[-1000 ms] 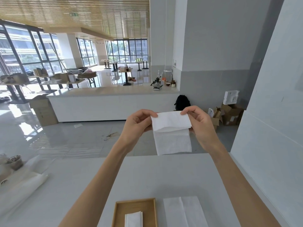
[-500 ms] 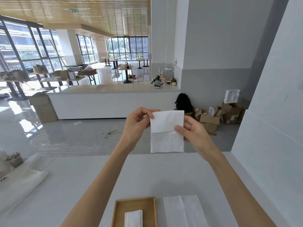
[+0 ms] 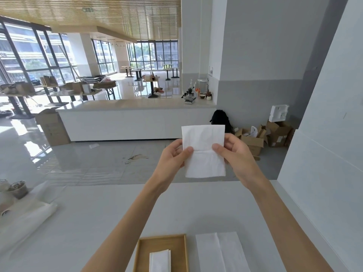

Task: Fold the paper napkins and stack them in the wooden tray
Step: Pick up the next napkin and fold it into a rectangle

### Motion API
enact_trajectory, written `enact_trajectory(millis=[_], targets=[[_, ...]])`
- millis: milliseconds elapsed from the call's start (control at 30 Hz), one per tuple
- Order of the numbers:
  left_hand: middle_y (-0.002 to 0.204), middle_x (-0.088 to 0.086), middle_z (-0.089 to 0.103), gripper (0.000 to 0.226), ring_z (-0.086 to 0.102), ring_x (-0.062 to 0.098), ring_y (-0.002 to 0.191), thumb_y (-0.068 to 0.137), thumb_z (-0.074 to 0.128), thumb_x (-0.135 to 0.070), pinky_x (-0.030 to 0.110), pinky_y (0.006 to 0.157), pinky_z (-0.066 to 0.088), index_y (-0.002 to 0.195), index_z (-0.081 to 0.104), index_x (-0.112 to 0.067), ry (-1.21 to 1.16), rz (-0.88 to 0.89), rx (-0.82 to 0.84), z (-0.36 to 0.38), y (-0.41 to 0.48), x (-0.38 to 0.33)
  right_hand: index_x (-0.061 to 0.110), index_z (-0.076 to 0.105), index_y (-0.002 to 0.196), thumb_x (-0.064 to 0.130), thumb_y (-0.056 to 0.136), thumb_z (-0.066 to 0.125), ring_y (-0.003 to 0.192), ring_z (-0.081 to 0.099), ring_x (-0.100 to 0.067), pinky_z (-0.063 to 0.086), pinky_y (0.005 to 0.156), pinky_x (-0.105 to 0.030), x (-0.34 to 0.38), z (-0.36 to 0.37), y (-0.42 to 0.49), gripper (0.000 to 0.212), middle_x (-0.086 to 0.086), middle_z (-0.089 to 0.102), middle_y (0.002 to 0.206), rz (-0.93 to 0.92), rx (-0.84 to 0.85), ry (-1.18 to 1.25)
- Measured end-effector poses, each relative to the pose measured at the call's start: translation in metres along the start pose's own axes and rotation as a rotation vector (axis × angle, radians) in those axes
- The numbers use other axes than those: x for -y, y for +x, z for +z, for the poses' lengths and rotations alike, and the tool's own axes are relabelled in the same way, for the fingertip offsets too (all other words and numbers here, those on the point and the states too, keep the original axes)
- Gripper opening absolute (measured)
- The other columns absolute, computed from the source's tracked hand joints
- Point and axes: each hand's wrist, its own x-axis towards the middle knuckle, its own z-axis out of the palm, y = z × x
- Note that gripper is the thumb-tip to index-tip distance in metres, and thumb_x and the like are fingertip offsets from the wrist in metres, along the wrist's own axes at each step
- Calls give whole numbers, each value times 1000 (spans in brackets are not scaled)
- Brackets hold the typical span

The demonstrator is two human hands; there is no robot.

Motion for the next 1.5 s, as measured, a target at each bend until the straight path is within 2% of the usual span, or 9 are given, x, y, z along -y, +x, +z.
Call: enact_trajectory(millis=[233, 400, 600, 700, 1033, 1200, 1333, 1433, 1500], targets=[[94, 10, 76, 16, 73, 22, 87, 102, 55, -12, 33, 78, 57, 115, 63, -7, 4, 23, -32, -1, 4, -7, 17, 61, 121, 13, 95, 65, 102, 73, -17, 60, 85, -34, 6, -5, 0, 28, 2, 76, 112, 21, 16, 37], [78, 7, 72, 9, 70, 22, 80, 102, 55, -8, 36, 81, 60, 104, 61, -13, 44, 37, -23, -2, 2, -7, 27, 65, 112, 14, 94, 66, 96, 74, -12, 62, 79, -28, 8, -6, -1, 23, 8, 78, 105, 53, 78, -33], [93, 20, 70, 11, 70, 26, 89, 101, 56, -5, 40, 89, 59, 110, 60, -9, 14, 54, -18, -6, 0, -9, 27, 65, 111, 8, 95, 62, 101, 73, -12, 60, 86, -31, 7, -6, 1, 25, 9, 77, 107, 67, 109, 0], [100, 11, 74, 14, 71, 23, 93, 99, 56, -1, 39, 89, 59, 109, 62, -10, 11, 80, -23, -7, 1, -13, 21, 67, 111, 6, 96, 61, 100, 73, -13, 59, 86, -31, 10, -5, 3, 22, 6, 77, 107, 36, 89, 16], [118, 6, 72, 27, 72, 10, 99, 93, 56, 10, 21, 78, 54, 80, 70, -9, -6, 126, -105, -6, -1, -25, 19, 69, 85, -2, 97, 52, 83, 68, -7, 55, 63, -28, 16, -3, 8, 29, 8, 74, 90, -24, 38, -63], [114, 8, 72, 18, 69, 16, 94, 94, 61, 3, 23, 78, 55, 103, 69, -10, -119, 122, -145, -8, 1, -19, 16, 71, 83, -3, 98, 52, 84, 70, -9, 54, 59, -21, 13, -2, 9, 31, 5, 75, 90, -63, 20, -29], [110, 12, 71, 27, 70, 20, 93, 104, 50, -19, 31, 83, 58, 125, 60, -6, -360, -84, -57, -9, -2, -20, 15, 70, 80, -5, 98, 51, 81, 69, -4, 54, 64, -19, 12, -1, 9, 33, 11, 75, 84, -110, -12, -46], [113, 13, 74, 44, 72, 26, 102, 106, 42, -40, 39, 88, 58, 124, 63, -5, -319, -203, 30, -7, -6, -23, 13, 69, 79, -7, 97, 51, 82, 69, -4, 53, 65, -21, 13, -4, 11, 33, 10, 75, 84, -143, -16, -95], [110, 9, 75, 36, 72, 25, 99, 105, 48, -34, 39, 84, 60, 118, 65, -5, -233, -185, 44, -6, -7, -23, 13, 68, 79, -8, 96, 50, 85, 69, -9, 52, 64, -22, 15, -5, 11, 33, 4, 73, 88, -157, 8, -123]])
